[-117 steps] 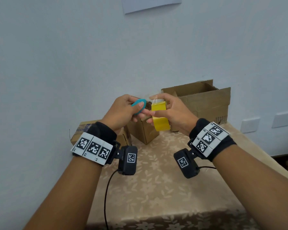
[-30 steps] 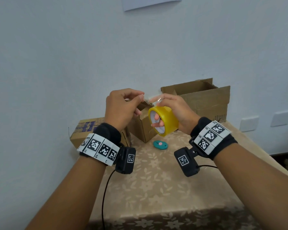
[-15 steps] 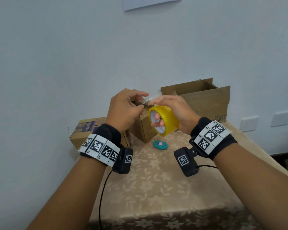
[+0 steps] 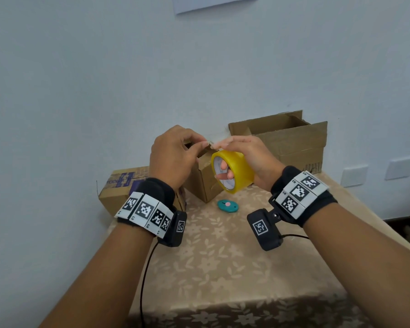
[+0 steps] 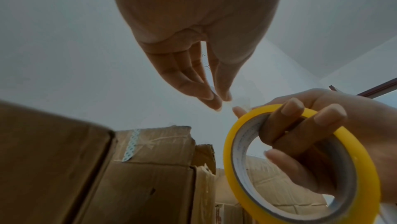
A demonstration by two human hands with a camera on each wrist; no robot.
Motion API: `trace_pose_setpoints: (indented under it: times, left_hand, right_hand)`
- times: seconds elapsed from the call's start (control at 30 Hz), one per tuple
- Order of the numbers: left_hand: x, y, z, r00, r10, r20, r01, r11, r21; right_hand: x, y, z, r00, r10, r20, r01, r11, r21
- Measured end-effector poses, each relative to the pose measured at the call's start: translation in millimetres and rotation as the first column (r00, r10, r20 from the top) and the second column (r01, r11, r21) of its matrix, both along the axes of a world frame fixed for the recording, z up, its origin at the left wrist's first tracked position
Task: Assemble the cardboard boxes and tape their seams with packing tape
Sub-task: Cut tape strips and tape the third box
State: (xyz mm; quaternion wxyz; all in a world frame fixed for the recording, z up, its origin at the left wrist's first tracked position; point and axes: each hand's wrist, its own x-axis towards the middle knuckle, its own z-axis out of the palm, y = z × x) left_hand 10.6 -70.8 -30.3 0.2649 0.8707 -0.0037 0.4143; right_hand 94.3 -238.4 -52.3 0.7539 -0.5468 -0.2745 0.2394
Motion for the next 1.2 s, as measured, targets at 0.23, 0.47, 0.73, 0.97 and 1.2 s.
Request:
trace_pose_setpoints:
  times: [0.23,0.47,0.73,0.97,1.2]
  left_hand:
    - [4.7,-5.1,-3.7,0.994,0.102,-0.048,-0.103,0.995,-0.011]
    - [6.3,-10.4,-3.5,0.994,0.084,-0.074,-0.098,0.975,-0.197]
    - [5.4,-19.5,0.4,0.998,0.027,-0.063,-0.046,0.944,-0.326]
    - [10.3,-23.0,-1.4,0.99,0.028,-0.136,-0.085,0.896,-0.436]
    - [11.4,-26.8,-8.2,0.991,0.074,-0.116,-0.11,0.93,-0.35]
  right_hand:
    - [-2.3,0.8,-0.6,0.999,-0.013,0.051,0.016,0.998,-0.056]
    - [-1.3,1.0,-0.6,0.997,0.013,0.082,-0.007,0.997,-0.081]
    - [-4.9,1.7,-0.6,0.993,0.01,0.116,0.003,0.994,-0.112]
    - [-9.5,2.4,0.4,0.981,-0.014,0.194,0.048,0.985,-0.168]
    - [-8.1,3.1,3.5,0.985,-0.018,0.173,0.047,0.986,-0.162]
